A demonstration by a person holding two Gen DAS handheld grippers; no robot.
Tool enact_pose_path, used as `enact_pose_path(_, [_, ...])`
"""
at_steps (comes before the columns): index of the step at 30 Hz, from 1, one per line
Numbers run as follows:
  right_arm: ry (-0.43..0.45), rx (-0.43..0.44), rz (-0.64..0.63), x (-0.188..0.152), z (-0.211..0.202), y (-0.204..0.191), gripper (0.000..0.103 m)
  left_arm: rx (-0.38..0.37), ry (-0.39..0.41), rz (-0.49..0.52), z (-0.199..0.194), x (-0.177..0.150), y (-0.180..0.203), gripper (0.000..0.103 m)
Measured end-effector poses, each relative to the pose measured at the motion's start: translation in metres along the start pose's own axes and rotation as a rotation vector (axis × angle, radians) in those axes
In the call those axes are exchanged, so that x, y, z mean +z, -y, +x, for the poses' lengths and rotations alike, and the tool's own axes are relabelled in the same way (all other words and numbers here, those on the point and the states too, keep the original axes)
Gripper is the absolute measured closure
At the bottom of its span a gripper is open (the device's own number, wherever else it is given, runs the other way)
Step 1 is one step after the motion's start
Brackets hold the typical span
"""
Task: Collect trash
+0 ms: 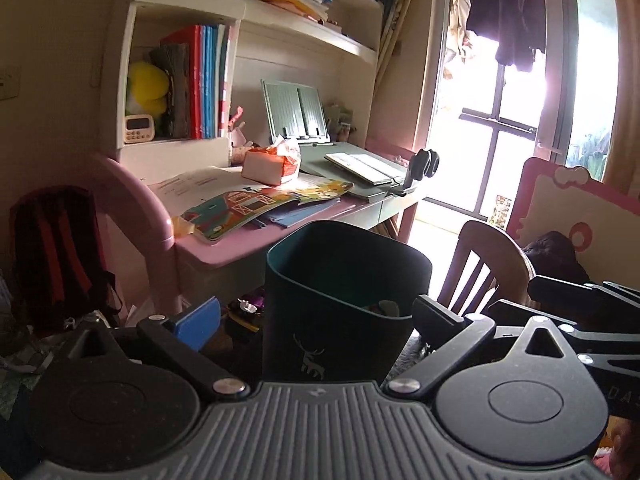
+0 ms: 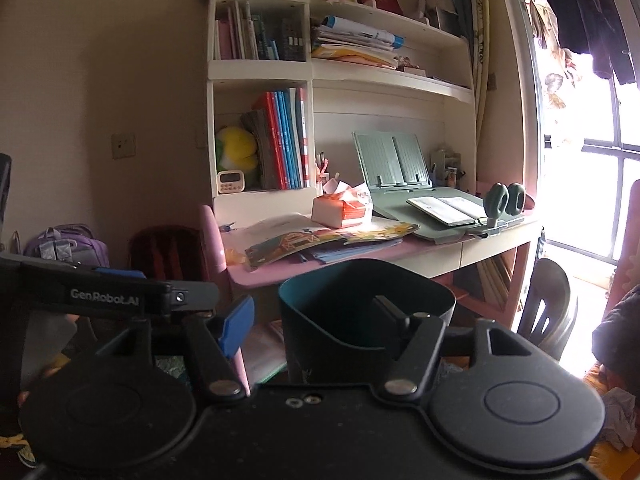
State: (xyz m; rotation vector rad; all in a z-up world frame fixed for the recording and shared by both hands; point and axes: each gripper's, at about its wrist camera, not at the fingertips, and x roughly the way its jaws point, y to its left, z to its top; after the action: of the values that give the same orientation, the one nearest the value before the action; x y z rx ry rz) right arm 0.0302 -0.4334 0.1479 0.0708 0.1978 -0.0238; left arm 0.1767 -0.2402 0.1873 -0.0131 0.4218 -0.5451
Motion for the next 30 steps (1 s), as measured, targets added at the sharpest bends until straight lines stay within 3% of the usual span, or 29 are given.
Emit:
enact_pose_path(16, [-0.009, 0.000, 0.003, -0.030, -0.029, -0.030, 0.037, 0.094, 0.011, 0.024, -0.056, -0.050, -0.014, 0.000])
enact_pose_path(30, [0.030, -0.014, -0.003, -0.019, -0.044, -0.038, 0.037, 0.083, 0.053, 0.022, -0.080, -0.036, -0.017, 0.000])
